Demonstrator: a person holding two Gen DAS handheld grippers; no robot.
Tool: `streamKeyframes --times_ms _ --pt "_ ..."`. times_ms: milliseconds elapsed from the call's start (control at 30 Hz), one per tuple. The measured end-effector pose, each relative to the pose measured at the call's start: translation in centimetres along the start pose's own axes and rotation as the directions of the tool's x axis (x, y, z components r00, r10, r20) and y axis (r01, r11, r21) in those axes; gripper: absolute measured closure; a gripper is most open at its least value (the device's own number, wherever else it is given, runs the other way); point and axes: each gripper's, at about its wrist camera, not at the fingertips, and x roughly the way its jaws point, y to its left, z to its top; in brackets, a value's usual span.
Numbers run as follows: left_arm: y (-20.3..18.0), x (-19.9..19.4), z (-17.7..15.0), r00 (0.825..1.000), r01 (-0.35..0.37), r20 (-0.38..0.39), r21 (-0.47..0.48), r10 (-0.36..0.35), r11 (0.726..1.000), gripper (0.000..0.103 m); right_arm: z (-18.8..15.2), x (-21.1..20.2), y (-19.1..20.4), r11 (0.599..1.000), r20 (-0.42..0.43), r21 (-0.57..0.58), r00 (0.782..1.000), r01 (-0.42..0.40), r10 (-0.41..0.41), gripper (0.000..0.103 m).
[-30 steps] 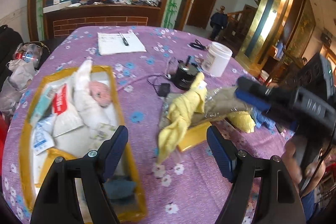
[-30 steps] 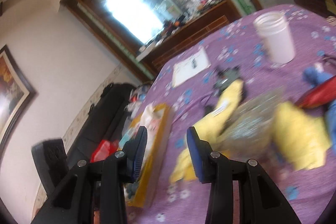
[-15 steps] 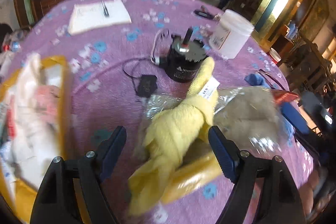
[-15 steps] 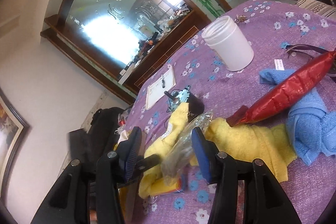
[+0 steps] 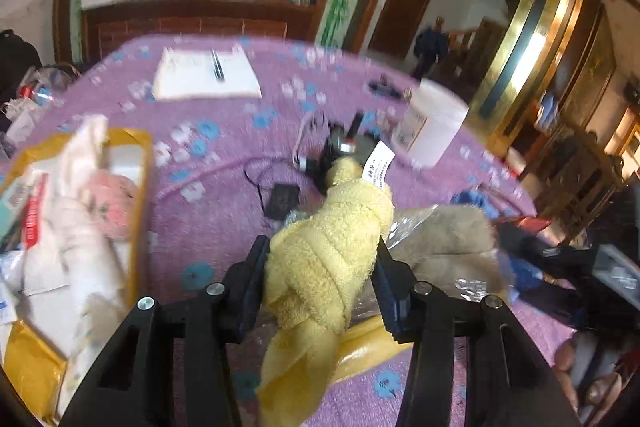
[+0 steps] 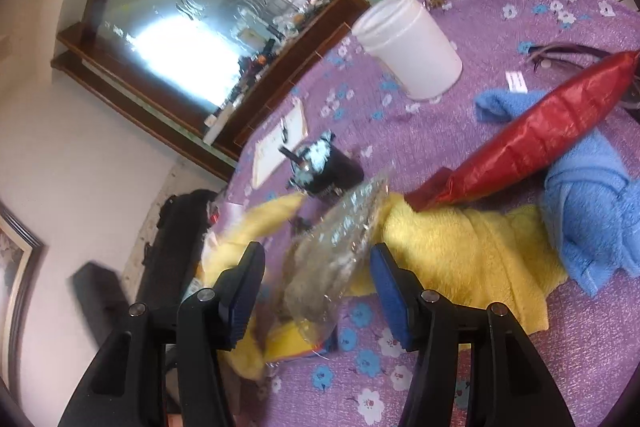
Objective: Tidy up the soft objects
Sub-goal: 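Grasp the yellow towel with the left tool while the right tool reaches for the clear bag, then grasp the clear bag of grey fluff with the right tool and lift it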
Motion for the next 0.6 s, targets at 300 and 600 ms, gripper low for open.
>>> streamKeyframes --times_ms 300,600 --pt "0.2 -2.0 -0.8 0.993 0.015 0.119 0.029 -0.019 0.999 0.055 -1.1 -1.2 2.7 0.978 0.137 -0.186 0.988 0.097 -0.072 0.096" --pt "0.2 -2.2 -1.2 0.989 0.048 0.14 0.034 -0.053 0.998 0.055 -2.7 -7.1 5.4 0.935 0.474 -0.297 0.88 0.194 -0.032 0.096"
